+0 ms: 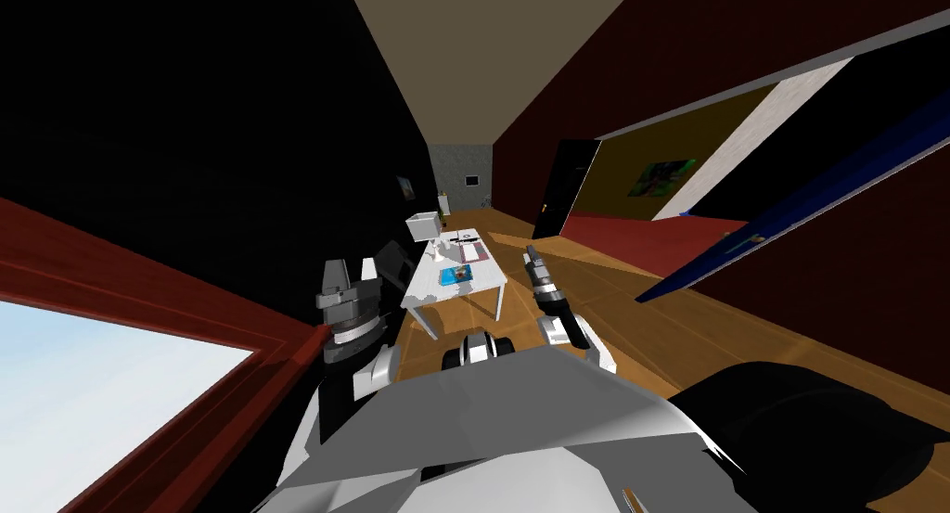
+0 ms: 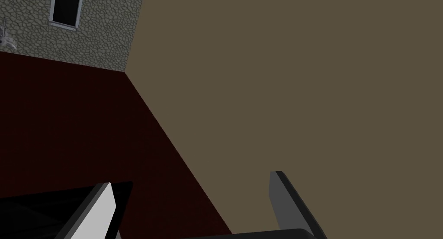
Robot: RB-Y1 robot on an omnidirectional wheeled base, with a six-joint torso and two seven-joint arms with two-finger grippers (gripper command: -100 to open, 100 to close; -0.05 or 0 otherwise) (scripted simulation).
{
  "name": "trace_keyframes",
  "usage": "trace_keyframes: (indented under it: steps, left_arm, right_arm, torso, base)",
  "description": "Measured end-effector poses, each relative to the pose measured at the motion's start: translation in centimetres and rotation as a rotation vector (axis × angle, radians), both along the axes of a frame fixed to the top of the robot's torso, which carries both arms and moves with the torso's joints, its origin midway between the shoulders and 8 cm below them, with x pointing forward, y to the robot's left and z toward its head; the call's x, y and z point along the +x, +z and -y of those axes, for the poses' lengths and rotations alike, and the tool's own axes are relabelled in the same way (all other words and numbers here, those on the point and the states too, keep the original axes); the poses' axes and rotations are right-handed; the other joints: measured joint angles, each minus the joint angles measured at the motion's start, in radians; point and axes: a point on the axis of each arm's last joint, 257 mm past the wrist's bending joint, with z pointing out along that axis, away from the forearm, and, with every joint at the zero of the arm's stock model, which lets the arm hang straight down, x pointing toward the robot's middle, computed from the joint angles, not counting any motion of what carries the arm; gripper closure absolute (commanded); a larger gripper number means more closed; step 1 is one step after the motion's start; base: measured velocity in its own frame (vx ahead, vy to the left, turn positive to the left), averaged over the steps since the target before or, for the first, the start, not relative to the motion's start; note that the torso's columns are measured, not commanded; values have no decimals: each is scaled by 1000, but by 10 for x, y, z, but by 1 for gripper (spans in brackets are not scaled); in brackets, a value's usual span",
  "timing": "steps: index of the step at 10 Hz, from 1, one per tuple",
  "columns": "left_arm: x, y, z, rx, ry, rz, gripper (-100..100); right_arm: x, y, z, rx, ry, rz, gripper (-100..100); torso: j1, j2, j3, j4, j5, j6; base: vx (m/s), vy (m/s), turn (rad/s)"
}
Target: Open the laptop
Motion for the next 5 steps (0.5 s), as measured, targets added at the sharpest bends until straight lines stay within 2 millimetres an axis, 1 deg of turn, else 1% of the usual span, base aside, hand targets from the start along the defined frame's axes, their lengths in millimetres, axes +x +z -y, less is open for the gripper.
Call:
trace_keyframes:
  steps: [2,3,5]
  left_arm:
    - [0,0,0,0,0,0,0]
    - [0,0,0,0,0,0,0]
    - [0,0,0,0,0,0,0]
  right_arm:
    - [11,-15,0,-114,-36,-42,-100]
    - [17,-24,2,-172,-56,-63,-100]
    - [28,-36,8,-297,-99,-102,-100]
  torso:
    - [-3,1,1,0,-1,0]
    - [-4,2,1,1,-1,0]
    - [-1,1,1,0,0,0]
  base:
    - [17,96,126]
    - [14,110,119]
    - [27,114,130]
